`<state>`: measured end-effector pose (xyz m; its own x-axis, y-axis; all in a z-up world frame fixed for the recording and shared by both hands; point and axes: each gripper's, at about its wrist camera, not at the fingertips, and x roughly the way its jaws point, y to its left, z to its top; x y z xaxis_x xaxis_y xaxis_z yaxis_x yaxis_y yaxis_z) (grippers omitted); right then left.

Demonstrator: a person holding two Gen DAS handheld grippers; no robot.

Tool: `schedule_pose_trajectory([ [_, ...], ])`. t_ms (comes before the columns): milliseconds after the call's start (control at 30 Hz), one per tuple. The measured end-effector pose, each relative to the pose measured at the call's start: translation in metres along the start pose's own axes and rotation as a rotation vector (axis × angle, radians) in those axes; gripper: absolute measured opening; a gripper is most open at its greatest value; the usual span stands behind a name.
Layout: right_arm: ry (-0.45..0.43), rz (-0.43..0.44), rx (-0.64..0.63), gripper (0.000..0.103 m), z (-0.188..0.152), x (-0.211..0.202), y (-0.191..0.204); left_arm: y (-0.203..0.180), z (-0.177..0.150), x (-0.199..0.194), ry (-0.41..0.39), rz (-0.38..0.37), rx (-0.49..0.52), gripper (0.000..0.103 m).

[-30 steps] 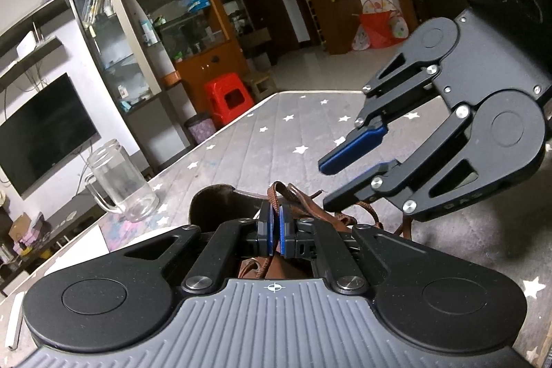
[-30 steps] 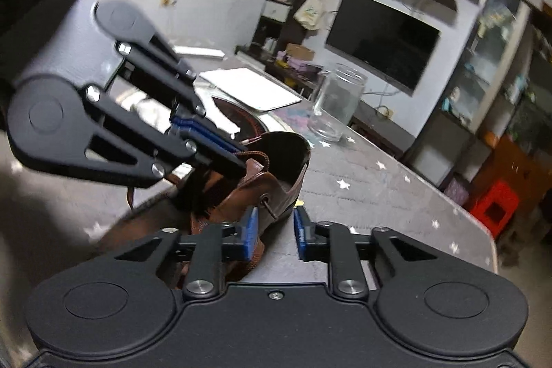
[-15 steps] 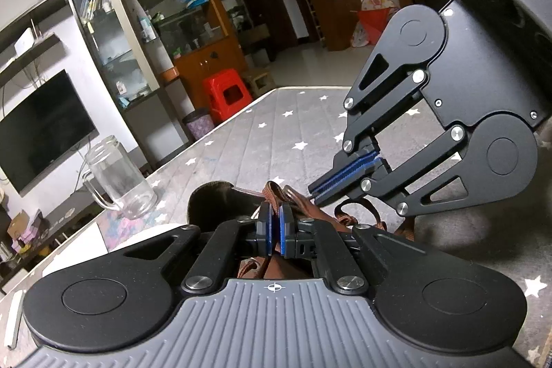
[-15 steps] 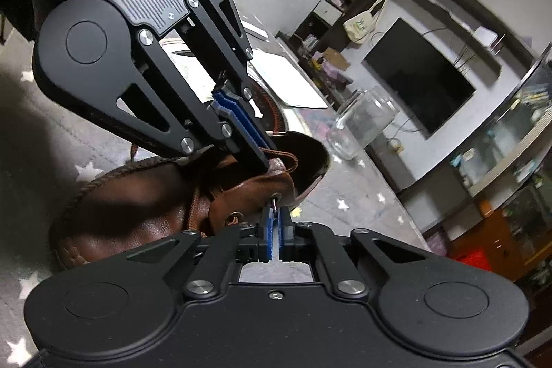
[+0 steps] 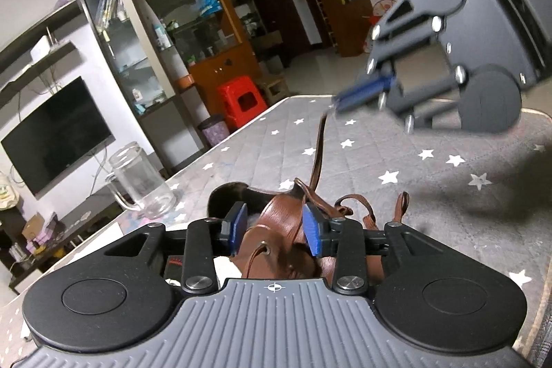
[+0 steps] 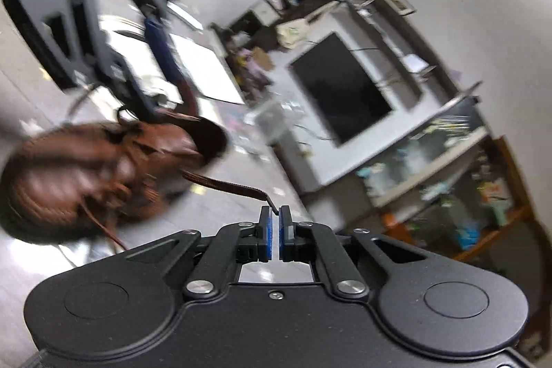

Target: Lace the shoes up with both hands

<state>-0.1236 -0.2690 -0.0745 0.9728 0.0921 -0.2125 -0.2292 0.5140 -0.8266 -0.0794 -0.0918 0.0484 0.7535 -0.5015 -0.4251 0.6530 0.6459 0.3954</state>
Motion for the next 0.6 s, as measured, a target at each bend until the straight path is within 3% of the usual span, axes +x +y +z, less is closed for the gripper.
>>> schedule_pose_trajectory([
  [167,0.045,-0.109,0.050,0.000,-0.017,-0.008,-0.022,-0.002,-0.007,-0.010,0.023,0.026,-0.013,0.037],
  [367,0.055,-0.045,0.144,0.000,-0.026,-0.013,-0.016,-0.004,-0.014,-0.016,0.050,0.042,-0.038,0.037],
  [600,0.009,0.103,0.222,0.000,-0.013,-0.015,0.020,-0.010,-0.015,-0.019,0.055,0.043,-0.053,0.037],
])
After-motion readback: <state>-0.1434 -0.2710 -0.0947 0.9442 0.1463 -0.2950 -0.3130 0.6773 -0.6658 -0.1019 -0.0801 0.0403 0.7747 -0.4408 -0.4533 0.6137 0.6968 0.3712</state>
